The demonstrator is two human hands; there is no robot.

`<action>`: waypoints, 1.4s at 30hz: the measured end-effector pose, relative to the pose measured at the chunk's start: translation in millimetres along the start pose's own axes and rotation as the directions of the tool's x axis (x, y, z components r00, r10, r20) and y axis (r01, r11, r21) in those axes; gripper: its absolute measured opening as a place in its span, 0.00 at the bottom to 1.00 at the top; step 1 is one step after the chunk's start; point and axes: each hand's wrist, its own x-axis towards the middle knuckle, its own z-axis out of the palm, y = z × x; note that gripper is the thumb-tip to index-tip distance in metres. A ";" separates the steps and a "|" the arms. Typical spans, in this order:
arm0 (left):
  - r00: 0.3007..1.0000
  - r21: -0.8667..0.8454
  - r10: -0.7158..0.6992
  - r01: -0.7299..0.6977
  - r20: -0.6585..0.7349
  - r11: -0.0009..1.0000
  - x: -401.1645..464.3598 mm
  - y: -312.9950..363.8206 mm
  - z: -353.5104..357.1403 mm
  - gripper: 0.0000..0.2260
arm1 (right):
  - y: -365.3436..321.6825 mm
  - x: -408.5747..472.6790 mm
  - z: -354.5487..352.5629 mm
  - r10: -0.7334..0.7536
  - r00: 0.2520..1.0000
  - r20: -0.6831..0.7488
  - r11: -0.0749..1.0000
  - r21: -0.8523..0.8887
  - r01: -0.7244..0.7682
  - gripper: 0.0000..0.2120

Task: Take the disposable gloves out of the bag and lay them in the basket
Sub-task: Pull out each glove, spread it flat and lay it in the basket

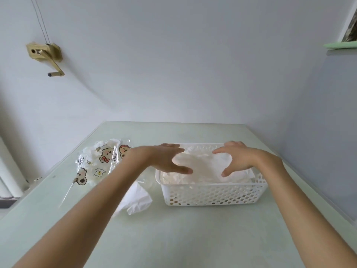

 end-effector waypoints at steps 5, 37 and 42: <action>0.993 -0.141 -0.105 0.097 -0.047 0.985 -71.6 -80.5 2.7 0.25 | -53.6 -29.6 13.7 -0.249 0.871 -0.423 0.939 0.116 0.324 0.20; 0.956 -0.930 -0.151 -0.194 -0.250 0.311 -96.8 -116.1 16.8 0.37 | -166.4 -23.8 35.2 -0.190 0.935 -0.300 0.299 0.889 0.346 0.12; 0.876 -0.850 -0.228 -0.301 -0.426 0.432 -80.2 -93.6 21.8 0.24 | -160.9 -21.8 37.8 -0.139 0.941 -0.307 0.256 0.907 0.334 0.14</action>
